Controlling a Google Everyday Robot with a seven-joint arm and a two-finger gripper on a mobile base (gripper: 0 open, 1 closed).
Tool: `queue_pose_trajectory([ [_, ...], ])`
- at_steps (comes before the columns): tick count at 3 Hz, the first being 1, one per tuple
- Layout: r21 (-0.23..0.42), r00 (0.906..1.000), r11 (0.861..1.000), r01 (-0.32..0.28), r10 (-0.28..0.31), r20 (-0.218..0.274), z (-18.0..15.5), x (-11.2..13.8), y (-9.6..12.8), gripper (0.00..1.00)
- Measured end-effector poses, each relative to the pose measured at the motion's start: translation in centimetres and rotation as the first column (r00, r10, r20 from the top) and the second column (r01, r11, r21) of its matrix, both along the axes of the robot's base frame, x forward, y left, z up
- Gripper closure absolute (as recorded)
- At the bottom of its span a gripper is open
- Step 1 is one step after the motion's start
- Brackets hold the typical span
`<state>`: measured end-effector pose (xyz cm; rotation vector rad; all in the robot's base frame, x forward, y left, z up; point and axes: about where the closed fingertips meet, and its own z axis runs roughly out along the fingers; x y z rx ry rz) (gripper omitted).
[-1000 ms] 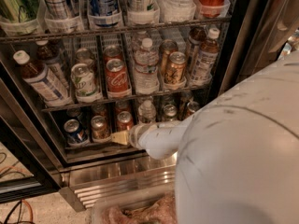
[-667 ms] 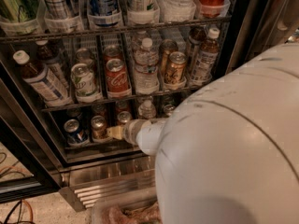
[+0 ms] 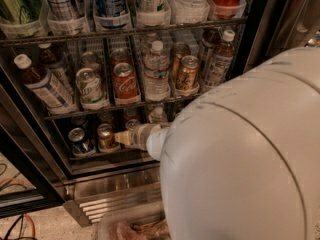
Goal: Pick coke can from bottom shelf of fridge
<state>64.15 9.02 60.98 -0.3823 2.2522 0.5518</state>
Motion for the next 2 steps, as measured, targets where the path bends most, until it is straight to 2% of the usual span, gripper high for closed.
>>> queue_pose_trajectory([
  [2, 0.0, 0.9998, 1.0, 0.018, -0.018, 0.008, -0.3, 1.9, -1.0, 0.24],
])
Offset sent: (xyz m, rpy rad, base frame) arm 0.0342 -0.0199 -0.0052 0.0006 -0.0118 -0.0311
